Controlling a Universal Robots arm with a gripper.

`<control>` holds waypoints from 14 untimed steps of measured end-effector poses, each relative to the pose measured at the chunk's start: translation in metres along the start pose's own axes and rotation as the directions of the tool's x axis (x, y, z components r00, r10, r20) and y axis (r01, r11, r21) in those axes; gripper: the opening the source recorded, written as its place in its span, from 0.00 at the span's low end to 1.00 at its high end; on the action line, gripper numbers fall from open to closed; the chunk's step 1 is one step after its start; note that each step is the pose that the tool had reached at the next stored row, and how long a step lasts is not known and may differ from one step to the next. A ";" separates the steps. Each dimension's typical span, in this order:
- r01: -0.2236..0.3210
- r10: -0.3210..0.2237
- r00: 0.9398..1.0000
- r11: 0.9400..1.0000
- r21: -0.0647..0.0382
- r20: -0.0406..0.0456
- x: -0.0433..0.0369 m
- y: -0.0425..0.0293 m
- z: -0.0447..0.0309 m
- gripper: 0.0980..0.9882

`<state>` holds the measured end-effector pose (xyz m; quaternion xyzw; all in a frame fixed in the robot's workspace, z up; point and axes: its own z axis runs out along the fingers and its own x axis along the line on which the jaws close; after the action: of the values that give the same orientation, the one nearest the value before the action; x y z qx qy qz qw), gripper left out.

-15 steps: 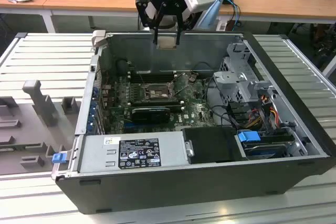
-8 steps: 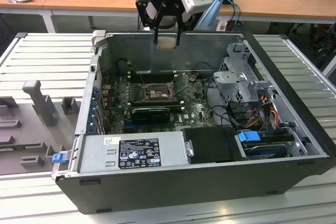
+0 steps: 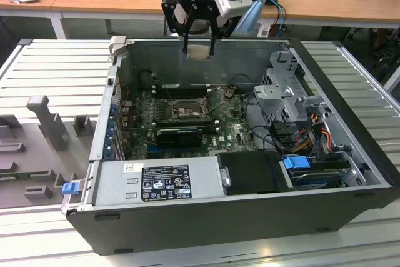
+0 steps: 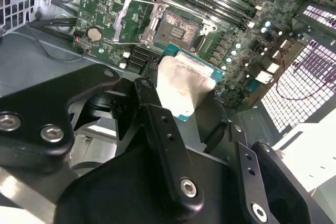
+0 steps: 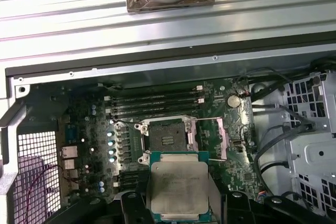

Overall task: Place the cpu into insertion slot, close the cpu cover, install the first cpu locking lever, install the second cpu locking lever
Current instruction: 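Place the cpu into insertion slot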

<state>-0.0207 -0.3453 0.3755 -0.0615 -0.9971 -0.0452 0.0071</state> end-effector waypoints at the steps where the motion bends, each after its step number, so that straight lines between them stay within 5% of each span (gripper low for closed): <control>1: -0.003 0.003 1.000 1.000 0.000 0.000 0.0000 0.0000 0.0000 0.48; 10: -0.093 0.093 0.996 0.996 -0.002 0.008 0.0000 0.0000 0.0001 0.48; 14: -0.156 0.156 0.988 0.988 -0.004 0.014 0.0000 0.0000 0.0002 0.48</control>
<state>-0.0207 -0.3453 0.3754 -0.1398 -0.9891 -0.0456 0.0035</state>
